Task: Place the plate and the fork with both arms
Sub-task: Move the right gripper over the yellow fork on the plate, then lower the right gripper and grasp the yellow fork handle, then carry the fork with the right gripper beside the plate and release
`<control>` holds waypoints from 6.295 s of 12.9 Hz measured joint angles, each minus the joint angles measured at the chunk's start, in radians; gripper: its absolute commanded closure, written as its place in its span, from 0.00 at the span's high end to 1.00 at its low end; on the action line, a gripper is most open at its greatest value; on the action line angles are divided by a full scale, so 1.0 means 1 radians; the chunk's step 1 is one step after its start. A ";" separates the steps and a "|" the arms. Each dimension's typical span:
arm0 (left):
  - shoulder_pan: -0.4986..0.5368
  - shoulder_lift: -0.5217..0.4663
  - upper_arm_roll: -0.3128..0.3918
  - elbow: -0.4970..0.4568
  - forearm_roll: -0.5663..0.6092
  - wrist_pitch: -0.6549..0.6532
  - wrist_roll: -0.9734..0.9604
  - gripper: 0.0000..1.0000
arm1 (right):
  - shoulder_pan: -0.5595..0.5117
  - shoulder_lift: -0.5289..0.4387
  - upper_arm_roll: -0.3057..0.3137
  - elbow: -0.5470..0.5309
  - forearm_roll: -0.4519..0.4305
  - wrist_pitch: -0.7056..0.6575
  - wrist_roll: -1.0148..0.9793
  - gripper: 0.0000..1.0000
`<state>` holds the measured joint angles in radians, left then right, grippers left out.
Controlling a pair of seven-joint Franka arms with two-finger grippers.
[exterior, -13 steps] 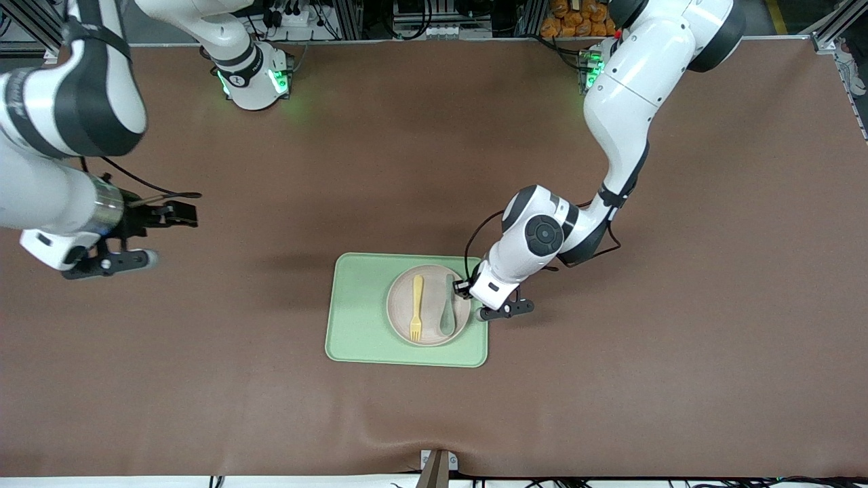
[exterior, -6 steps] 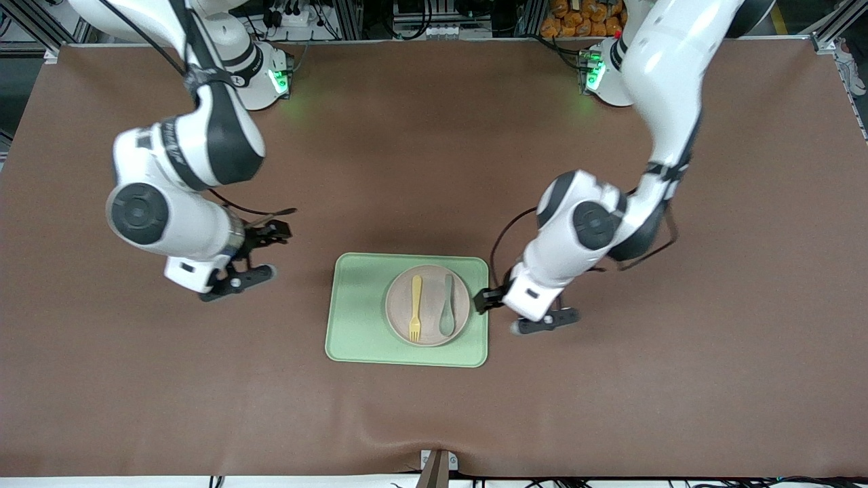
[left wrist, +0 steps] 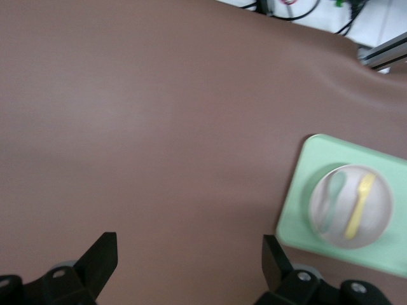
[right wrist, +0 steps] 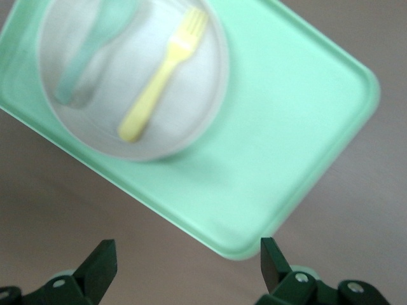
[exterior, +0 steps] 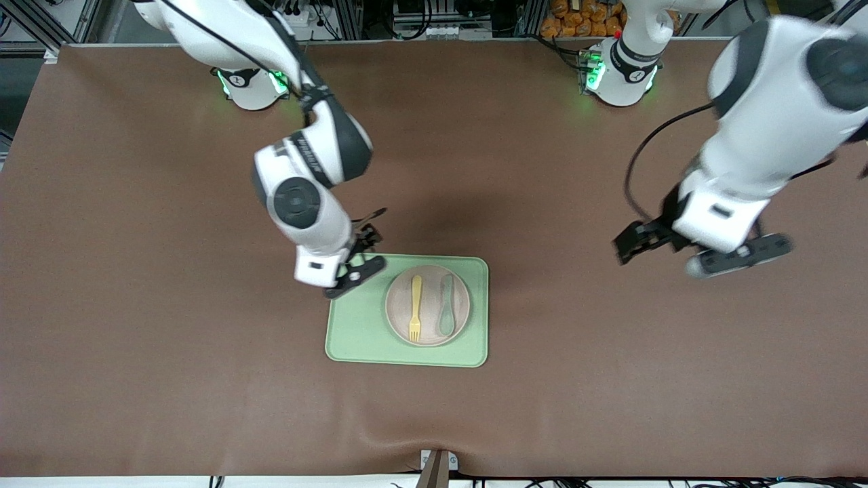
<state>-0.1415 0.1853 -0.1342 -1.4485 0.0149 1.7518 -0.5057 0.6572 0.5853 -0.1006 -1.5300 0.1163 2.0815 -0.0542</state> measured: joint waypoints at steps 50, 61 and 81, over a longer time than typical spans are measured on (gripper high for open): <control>0.151 -0.197 -0.016 -0.039 0.004 -0.267 0.253 1.00 | 0.057 0.393 -0.007 0.305 0.000 0.297 0.182 0.00; 0.149 -0.197 -0.016 -0.041 0.004 -0.267 0.253 1.00 | 0.042 0.289 -0.027 0.306 0.001 0.193 0.255 0.00; 0.153 -0.197 -0.013 -0.042 0.004 -0.265 0.253 1.00 | -0.143 0.254 -0.021 0.077 0.144 0.159 0.266 0.15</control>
<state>0.0115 -0.0114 -0.1476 -1.4907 0.0190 1.4866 -0.2525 0.5141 0.8390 -0.1217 -1.4530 0.2602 2.2405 0.2118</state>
